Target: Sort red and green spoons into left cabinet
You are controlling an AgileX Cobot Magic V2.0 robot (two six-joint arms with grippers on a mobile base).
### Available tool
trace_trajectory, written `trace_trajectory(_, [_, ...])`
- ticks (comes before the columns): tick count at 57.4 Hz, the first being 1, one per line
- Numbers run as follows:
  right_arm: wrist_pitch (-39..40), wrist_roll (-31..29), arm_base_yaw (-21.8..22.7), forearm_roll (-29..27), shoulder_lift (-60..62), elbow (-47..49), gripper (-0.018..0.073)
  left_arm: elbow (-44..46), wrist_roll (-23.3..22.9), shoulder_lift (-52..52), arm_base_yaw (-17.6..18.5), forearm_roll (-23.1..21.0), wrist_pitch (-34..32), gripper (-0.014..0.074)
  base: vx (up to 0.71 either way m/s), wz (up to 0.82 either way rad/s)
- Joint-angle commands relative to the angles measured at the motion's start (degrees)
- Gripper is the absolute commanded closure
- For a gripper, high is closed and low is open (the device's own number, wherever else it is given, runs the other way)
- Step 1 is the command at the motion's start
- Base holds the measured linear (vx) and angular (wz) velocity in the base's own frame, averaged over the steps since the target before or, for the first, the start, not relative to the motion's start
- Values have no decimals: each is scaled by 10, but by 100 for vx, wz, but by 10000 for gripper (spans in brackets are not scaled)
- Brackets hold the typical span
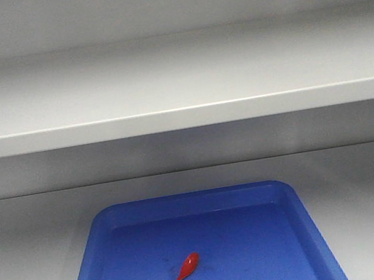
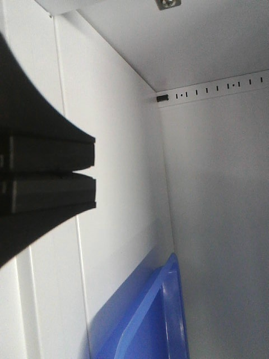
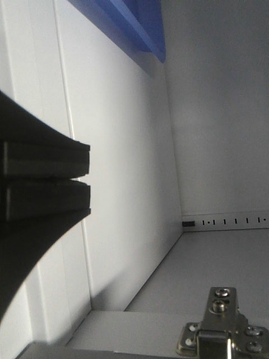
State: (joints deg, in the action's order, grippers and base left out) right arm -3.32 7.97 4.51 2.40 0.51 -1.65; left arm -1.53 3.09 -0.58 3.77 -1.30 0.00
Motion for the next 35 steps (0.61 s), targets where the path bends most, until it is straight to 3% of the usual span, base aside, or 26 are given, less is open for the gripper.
trace_trajectory(1, [44, 0, 3, 7, 8, -5, 562, -9, -4, -11, 2, 0, -39, 600, 0, 0])
trace_trajectory(35, [44, 0, 3, 7, 8, -5, 562, -9, -4, -11, 2, 0, -39, 600, 0, 0])
